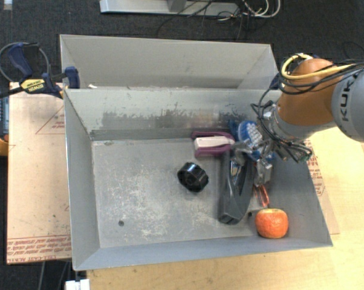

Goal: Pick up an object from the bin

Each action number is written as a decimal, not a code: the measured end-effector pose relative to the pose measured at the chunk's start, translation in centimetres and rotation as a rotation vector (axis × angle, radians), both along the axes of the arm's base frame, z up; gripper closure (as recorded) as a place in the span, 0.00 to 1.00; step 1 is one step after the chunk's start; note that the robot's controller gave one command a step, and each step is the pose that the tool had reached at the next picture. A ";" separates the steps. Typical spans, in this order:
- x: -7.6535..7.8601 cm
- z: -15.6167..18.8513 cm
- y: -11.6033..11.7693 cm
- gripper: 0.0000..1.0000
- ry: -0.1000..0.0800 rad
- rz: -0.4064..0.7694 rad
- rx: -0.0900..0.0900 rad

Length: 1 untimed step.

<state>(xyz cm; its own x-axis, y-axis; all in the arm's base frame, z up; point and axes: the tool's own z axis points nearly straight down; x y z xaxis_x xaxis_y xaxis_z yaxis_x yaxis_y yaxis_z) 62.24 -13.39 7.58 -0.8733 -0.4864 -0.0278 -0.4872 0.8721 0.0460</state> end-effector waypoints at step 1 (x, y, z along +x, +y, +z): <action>0.4 -0.1 0.6 1.00 0.006 0.006 -0.002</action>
Offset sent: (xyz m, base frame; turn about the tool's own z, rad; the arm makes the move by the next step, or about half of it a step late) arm 0.0161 0.0266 0.2509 -0.0189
